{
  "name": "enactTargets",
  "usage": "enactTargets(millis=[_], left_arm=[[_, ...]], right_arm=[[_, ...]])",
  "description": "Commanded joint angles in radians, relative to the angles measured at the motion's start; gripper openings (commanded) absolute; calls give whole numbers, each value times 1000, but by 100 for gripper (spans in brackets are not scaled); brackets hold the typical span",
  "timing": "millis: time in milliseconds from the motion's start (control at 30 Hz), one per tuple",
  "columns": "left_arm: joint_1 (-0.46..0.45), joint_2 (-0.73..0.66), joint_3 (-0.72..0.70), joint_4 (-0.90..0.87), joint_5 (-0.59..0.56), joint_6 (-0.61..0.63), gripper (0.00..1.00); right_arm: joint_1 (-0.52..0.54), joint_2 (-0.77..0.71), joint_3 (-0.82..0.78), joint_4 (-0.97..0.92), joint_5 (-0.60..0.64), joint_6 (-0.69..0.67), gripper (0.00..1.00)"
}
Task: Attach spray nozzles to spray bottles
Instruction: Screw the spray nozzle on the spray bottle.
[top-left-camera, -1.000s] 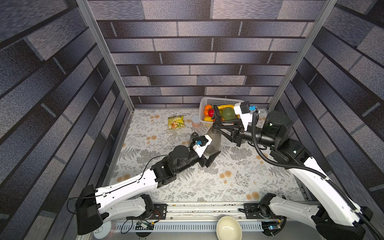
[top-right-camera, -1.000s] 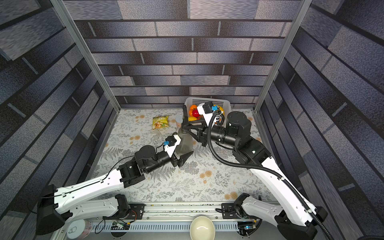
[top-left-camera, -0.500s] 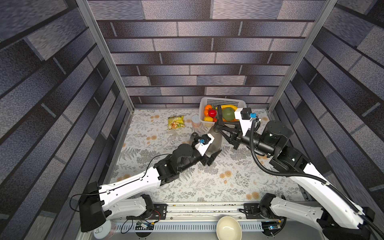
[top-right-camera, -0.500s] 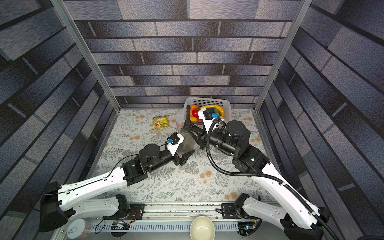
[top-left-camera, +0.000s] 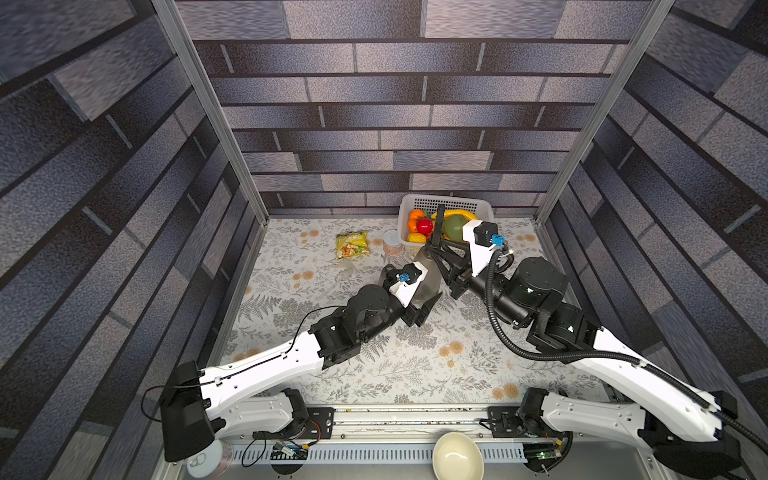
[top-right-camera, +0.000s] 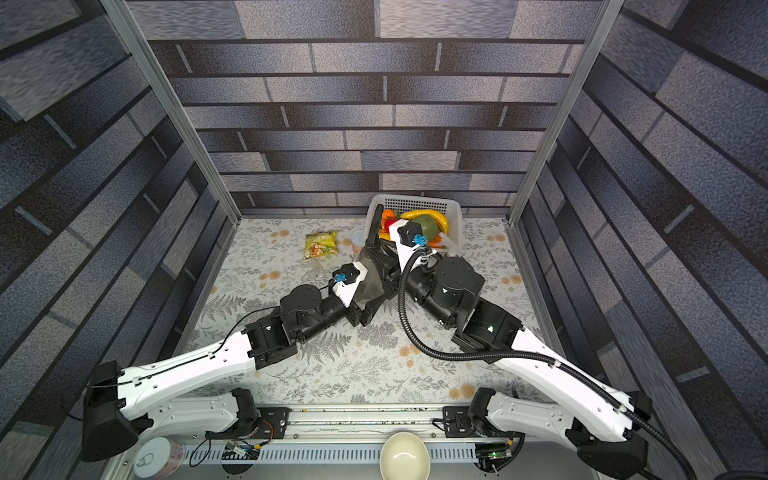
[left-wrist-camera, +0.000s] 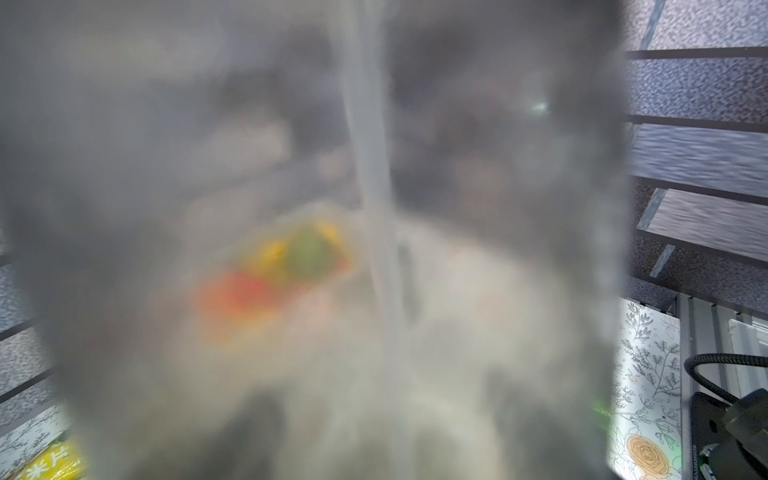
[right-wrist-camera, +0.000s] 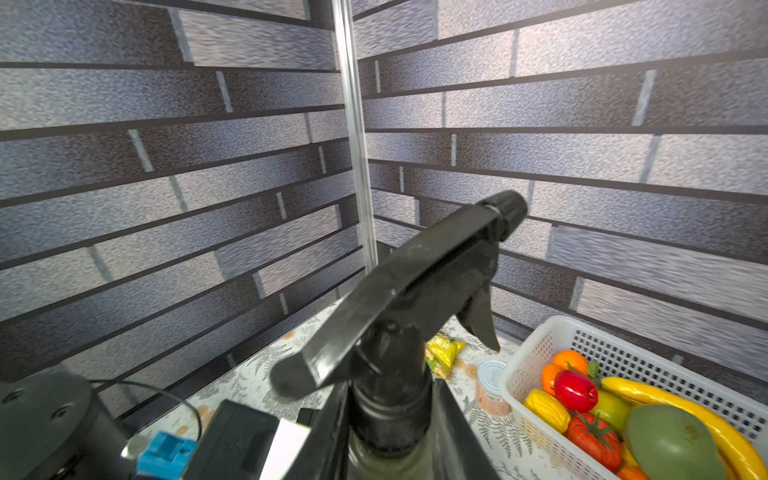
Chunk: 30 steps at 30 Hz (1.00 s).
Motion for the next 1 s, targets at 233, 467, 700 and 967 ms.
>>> enactTargets(millis=[233,467,700,967], left_arm=[[-45,20,63,116,-52,79,64],[-52,15,51,132,-81,98,64],[-57,24,34,154,-101,91,64],[-78,54,46,163,-139,127,64]], right_arm=[[178,151,-30,100,529,-131,22],[211,233,4,142,603,-149,21],[211,238,14,104,625,-123,22],[211,295,54,77,697,-71,22]])
